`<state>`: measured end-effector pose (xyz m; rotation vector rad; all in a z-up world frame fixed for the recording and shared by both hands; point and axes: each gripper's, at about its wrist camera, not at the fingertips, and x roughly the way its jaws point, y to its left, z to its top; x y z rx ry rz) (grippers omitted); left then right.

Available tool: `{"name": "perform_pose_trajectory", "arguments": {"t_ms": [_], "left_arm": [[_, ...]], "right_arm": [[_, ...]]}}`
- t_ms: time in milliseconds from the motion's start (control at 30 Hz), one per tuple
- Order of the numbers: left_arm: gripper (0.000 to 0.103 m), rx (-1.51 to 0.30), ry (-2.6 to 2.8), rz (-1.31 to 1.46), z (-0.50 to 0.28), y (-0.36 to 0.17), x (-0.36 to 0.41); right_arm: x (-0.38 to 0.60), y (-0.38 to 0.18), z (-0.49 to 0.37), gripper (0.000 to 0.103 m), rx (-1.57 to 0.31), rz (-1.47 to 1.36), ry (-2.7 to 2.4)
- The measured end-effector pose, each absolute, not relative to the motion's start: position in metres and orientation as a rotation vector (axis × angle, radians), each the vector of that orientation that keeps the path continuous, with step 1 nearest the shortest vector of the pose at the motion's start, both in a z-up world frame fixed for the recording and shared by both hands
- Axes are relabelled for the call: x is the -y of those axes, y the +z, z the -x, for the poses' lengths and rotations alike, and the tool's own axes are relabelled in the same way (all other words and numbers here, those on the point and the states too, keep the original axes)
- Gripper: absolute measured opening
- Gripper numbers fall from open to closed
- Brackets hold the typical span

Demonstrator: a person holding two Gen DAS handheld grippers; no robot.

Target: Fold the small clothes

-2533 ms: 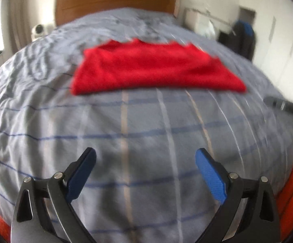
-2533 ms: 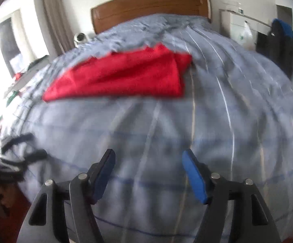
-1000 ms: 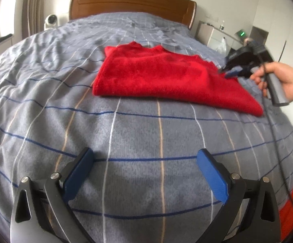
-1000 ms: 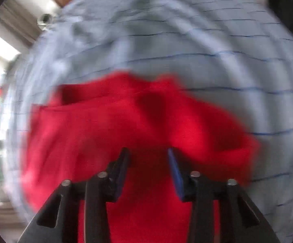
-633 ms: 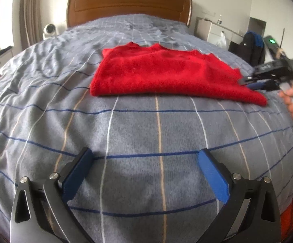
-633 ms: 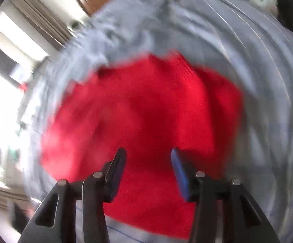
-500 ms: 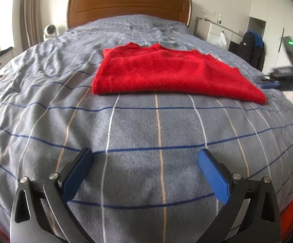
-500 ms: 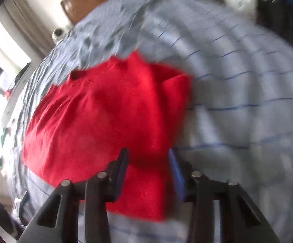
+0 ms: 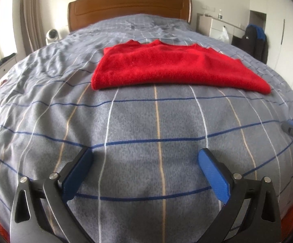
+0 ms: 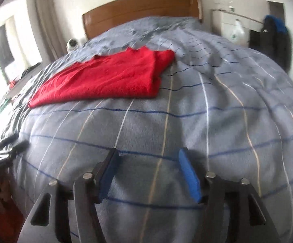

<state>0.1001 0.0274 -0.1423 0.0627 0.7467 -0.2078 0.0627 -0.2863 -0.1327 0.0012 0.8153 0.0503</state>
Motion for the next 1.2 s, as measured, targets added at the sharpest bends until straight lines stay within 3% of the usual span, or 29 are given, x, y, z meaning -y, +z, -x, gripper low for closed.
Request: {"name": "perform_pose_trajectory", "arguments": {"t_ms": [833,1000,1200], "left_arm": [[0.103,-0.754,-0.194,-0.089,-0.098,-0.143,-0.026],[0.102,-0.778,-0.237,-0.049,-0.091,-0.13,-0.034],[0.102,-0.651,-0.24,0.013,-0.077,-0.096,-0.061]], "right_arm": [[0.262,-0.145,-0.06,0.073,-0.76,0.122,0.002],[0.263,-0.143,-0.062,0.073,-0.78,0.115,-0.002],[0.275,-0.115,-0.077,0.075,-0.885,0.001,0.094]]}}
